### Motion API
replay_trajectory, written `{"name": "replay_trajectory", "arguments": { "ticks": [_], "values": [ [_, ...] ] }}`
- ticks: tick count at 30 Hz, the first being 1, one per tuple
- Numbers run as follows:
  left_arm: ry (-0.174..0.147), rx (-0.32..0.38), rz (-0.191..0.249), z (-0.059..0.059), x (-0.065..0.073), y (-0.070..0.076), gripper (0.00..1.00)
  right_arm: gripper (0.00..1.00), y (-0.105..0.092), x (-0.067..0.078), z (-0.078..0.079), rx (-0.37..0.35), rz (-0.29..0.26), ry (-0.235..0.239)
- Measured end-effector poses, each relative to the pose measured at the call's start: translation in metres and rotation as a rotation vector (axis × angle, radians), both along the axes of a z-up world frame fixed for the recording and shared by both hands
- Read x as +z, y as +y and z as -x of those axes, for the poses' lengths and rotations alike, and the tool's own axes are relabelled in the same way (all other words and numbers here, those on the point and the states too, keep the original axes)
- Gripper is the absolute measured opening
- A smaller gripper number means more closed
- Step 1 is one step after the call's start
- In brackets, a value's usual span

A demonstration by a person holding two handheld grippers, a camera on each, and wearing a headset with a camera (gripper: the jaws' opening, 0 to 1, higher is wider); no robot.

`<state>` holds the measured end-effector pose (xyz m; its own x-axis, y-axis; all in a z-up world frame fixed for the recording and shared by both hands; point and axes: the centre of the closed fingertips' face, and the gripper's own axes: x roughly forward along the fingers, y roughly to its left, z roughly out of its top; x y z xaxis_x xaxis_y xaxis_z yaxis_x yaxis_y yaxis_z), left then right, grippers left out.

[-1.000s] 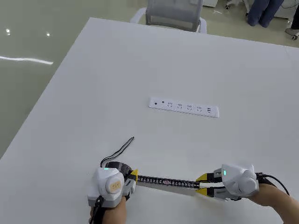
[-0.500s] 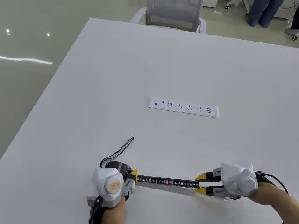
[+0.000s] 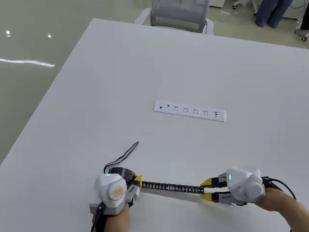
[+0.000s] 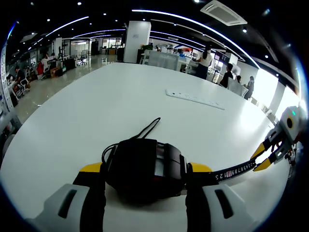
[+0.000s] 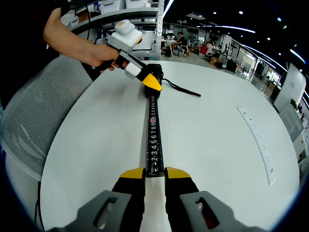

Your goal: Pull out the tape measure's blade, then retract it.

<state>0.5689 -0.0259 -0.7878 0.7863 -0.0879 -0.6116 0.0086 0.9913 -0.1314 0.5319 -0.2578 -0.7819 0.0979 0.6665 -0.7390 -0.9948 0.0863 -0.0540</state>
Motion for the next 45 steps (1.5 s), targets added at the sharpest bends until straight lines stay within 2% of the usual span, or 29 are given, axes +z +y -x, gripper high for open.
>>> {"name": "replay_trajectory", "arguments": {
  "ticks": [45],
  "values": [
    [-0.009,0.010,0.020,-0.001,0.001,0.001,0.65,0.14,0.023,0.002,-0.003,0.009,-0.015,-0.006]
  ]
}}
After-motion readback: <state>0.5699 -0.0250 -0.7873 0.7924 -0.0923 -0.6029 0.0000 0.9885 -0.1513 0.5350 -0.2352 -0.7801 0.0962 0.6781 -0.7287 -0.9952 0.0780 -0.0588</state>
